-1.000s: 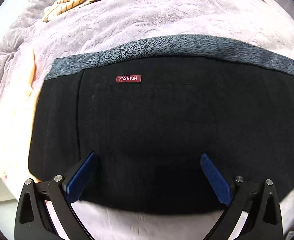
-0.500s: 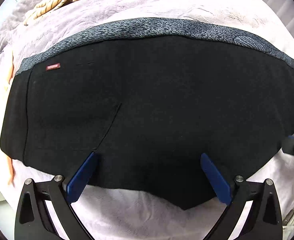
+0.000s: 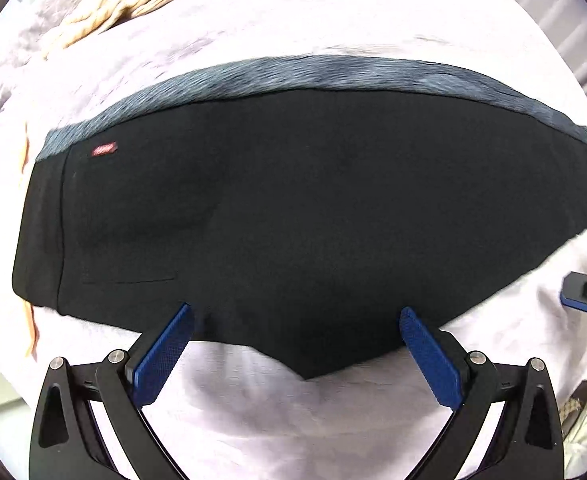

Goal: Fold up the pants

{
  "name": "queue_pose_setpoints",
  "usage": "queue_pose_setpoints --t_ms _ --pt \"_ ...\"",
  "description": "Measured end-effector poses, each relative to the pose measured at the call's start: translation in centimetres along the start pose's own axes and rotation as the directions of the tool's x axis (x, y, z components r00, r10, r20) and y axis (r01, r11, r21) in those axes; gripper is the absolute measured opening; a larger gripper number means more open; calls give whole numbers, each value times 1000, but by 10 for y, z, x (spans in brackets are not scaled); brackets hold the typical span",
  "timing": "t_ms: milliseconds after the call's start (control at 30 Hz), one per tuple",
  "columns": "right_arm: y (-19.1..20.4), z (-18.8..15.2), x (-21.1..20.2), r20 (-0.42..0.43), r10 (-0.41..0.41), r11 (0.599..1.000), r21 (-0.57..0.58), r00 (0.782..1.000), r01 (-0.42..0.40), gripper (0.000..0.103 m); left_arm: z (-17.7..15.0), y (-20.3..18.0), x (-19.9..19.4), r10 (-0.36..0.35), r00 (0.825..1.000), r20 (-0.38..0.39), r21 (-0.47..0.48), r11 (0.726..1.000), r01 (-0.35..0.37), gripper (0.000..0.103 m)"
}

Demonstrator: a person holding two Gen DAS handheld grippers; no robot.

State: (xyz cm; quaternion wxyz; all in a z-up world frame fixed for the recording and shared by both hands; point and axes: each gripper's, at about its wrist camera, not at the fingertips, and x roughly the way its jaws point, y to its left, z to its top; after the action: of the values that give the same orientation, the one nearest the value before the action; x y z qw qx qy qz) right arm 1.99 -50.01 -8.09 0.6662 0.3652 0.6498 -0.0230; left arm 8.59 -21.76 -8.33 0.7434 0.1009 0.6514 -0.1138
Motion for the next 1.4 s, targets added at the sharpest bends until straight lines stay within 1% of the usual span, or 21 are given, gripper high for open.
queue_pose_setpoints --t_ms 200,333,533,633,667,833,1133,1333,1400 --pt "-11 3 -6 1 14 1000 5 1000 -14 54 1 -33 -9 -35 999 3 80 996 34 103" --pt "-14 3 -5 -5 11 1000 9 1000 -11 55 -4 -46 -15 -53 999 5 103 993 52 103" --pt "-18 -3 -3 -23 9 1000 20 1000 -9 55 -23 -60 -26 -58 998 1 121 991 57 103" --pt "-16 -8 -1 -26 12 1000 20 1000 -11 55 -35 -53 -31 -54 999 -1 118 992 54 103" --pt "-15 -10 0 -27 13 1000 21 1000 -12 55 -42 -57 -25 -52 999 -1 117 992 52 103" --pt "-9 -17 3 -27 20 1000 21 999 -20 56 -50 -42 -32 -47 999 1 108 993 47 103" --pt "-1 -25 6 -27 24 1000 14 999 -24 57 -59 -23 -41 -53 998 17 108 993 51 103" --pt "3 -28 6 -23 23 1000 6 999 -23 57 -61 -26 -52 -59 998 22 111 992 56 103" --pt "3 -28 5 -20 23 1000 5 1000 -23 57 -56 -33 -46 -60 998 25 113 992 57 103"
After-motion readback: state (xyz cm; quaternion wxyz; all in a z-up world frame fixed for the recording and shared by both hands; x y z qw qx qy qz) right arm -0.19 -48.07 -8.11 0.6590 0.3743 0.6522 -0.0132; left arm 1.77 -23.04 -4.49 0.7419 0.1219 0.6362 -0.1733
